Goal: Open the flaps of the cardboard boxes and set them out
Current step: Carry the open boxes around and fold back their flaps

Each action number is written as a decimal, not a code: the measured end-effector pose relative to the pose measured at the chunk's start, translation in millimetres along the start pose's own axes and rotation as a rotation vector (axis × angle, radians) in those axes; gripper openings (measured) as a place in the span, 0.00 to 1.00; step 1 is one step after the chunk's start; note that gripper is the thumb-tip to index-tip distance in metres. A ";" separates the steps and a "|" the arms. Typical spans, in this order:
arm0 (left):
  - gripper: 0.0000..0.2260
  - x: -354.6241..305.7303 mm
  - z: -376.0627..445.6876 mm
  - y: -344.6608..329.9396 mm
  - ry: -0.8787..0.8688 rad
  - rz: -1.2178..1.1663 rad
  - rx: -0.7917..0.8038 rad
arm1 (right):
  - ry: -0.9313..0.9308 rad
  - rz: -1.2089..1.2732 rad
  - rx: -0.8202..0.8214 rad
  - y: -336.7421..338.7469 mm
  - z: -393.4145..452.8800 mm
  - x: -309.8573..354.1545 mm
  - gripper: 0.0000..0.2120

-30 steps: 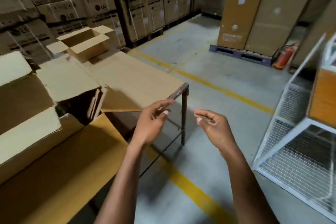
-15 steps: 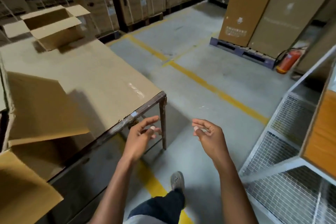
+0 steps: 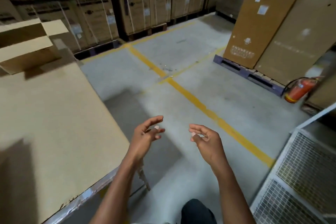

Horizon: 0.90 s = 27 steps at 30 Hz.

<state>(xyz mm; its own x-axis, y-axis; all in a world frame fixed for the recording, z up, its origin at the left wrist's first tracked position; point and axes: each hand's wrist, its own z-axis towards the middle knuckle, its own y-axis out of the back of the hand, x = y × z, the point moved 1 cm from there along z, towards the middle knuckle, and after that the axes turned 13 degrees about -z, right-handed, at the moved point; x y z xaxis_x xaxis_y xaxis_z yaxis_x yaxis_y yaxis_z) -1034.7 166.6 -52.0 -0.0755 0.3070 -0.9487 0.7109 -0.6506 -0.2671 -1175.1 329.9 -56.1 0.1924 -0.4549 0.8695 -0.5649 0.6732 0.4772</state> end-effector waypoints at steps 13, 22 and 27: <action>0.13 -27.4 236.1 -3.4 -0.111 -0.149 -0.487 | 0.181 -0.065 0.321 -13.4 347.6 68.8 0.16; 0.14 -54.0 333.0 75.1 -0.185 -0.186 -0.843 | 0.297 -0.073 0.693 -150.0 497.8 161.3 0.11; 0.15 -78.8 407.2 147.3 -0.215 -0.207 -1.000 | 0.340 -0.098 0.808 -254.3 566.6 206.0 0.13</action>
<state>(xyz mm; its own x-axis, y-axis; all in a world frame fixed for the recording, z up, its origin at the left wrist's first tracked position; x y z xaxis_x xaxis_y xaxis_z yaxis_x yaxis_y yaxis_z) -1208.7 -236.3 -85.5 -0.3150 0.1526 -0.9368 0.9173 0.3025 -0.2591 -1446.5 -265.3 -70.5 0.4256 -0.2049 0.8814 -0.9032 -0.0362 0.4277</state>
